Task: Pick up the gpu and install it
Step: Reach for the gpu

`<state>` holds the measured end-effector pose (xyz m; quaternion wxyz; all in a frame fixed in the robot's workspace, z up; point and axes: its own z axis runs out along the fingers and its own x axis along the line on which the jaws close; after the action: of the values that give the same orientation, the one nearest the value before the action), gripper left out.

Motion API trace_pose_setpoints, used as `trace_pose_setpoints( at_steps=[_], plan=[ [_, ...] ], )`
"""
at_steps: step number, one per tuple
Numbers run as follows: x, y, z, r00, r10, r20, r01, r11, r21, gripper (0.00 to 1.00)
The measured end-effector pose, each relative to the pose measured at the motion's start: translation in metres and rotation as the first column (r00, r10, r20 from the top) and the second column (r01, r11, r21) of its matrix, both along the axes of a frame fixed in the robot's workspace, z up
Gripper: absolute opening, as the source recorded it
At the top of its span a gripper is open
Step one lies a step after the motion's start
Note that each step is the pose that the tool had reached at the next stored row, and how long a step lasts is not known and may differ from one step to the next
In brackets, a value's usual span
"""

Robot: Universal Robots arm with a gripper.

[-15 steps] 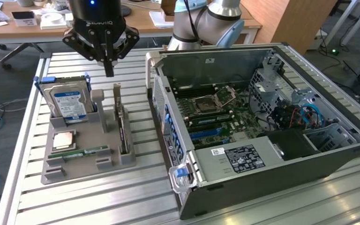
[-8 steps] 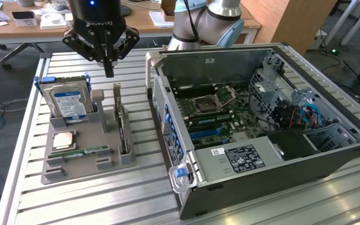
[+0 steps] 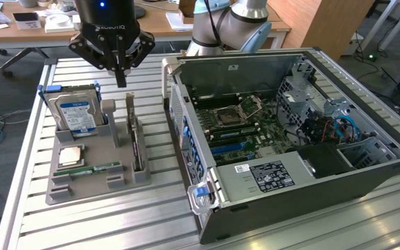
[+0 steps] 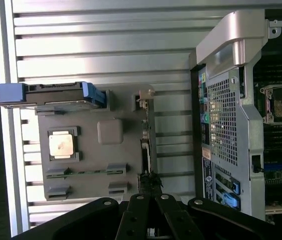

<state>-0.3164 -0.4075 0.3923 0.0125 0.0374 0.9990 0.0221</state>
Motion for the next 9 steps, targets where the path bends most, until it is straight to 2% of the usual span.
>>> trace_pose_setpoints(
  at_steps=[9],
  plan=[
    [-0.0001,-0.0077,0.0,1.0,0.0,-0.0001,0.0,1.0,-0.0007,0.1]
  ],
)
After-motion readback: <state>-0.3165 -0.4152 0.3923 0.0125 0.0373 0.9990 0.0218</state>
